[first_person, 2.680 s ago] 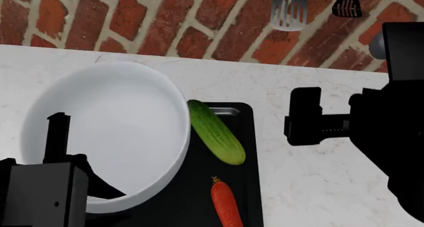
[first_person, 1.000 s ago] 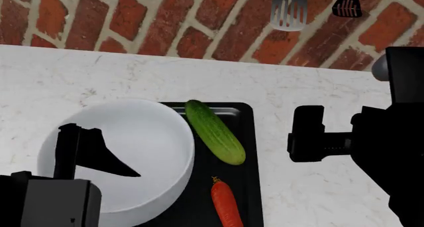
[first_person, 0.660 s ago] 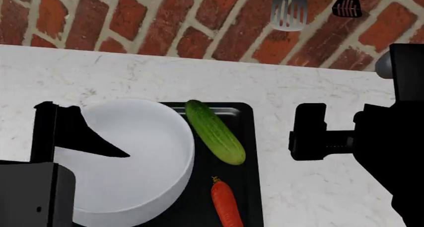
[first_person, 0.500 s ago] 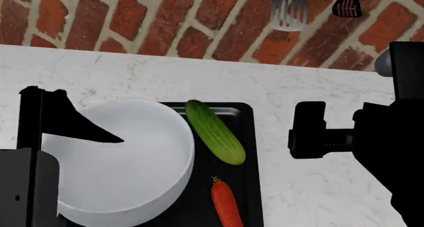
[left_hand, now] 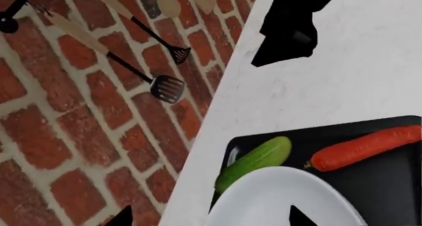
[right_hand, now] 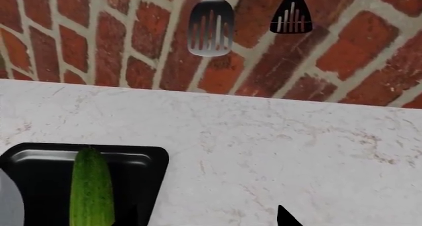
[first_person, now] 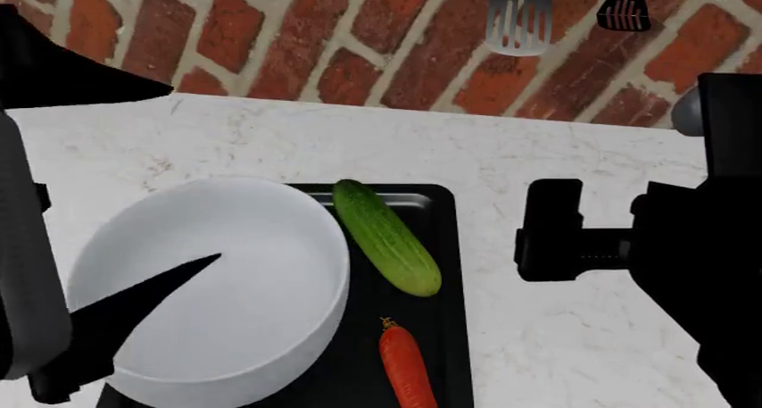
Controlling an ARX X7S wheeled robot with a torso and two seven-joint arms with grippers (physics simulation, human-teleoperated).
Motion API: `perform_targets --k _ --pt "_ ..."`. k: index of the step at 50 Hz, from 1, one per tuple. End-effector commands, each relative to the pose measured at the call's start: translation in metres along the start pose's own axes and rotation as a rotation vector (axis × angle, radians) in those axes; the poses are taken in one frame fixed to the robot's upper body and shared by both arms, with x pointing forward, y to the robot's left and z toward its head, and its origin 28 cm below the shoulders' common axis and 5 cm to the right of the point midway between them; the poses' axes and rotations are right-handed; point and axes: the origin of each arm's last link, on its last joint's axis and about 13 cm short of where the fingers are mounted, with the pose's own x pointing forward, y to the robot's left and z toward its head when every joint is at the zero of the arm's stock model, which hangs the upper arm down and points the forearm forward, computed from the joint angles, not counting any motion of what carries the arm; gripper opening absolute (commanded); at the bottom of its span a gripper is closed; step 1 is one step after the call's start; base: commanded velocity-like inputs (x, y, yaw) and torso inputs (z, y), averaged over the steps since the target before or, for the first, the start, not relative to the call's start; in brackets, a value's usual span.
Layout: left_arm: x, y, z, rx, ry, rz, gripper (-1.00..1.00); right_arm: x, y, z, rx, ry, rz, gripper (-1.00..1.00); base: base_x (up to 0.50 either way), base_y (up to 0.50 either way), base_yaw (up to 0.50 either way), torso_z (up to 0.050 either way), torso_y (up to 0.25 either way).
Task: Place the two vegetables and bowl onto the tray for setting up a vegetable dip station.
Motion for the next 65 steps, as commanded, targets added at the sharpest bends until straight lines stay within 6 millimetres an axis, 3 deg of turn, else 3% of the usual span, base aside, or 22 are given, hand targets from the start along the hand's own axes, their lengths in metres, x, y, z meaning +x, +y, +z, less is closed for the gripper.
perform_targets --k 1,8,16,19,23,41,49,65 --pt "0.006 0.009 -0.011 0.005 -0.005 0.267 1.00 -0.002 0.003 0.002 -0.005 -0.010 0.010 1.00 0.00 0.00 0.00 0.000 0.000" --pt "0.009 0.005 -0.018 -0.057 -0.031 0.463 1.00 -0.006 0.009 0.007 -0.022 -0.032 0.024 1.00 0.00 0.00 0.00 0.000 0.000" --pt "0.001 -0.023 -0.020 -0.158 -0.105 0.679 1.00 -0.012 0.015 0.009 -0.005 -0.108 0.017 1.00 0.00 0.00 0.00 0.000 0.000" --pt "-0.001 -0.037 -0.029 -0.218 -0.123 0.855 1.00 -0.019 0.020 0.007 -0.002 -0.175 0.013 1.00 0.00 0.00 0.00 0.000 0.000" --pt "-0.001 -0.052 -0.036 -0.309 -0.159 0.952 1.00 -0.023 0.022 0.003 0.024 -0.238 -0.003 1.00 0.00 0.00 0.00 0.000 0.000" --pt "-0.025 -0.112 -0.044 -0.512 -0.350 1.150 1.00 -0.049 0.038 -0.002 0.005 -0.392 -0.032 1.00 0.00 0.00 0.00 0.000 0.000" --pt "-0.037 -0.120 -0.044 -0.577 -0.388 1.238 1.00 -0.069 0.040 -0.012 0.015 -0.455 -0.047 1.00 0.00 0.00 0.00 0.000 0.000" --pt "-0.066 -0.143 -0.026 -0.599 -0.480 1.330 1.00 -0.108 0.047 -0.019 0.038 -0.584 -0.055 1.00 0.00 0.00 0.00 0.000 0.000"
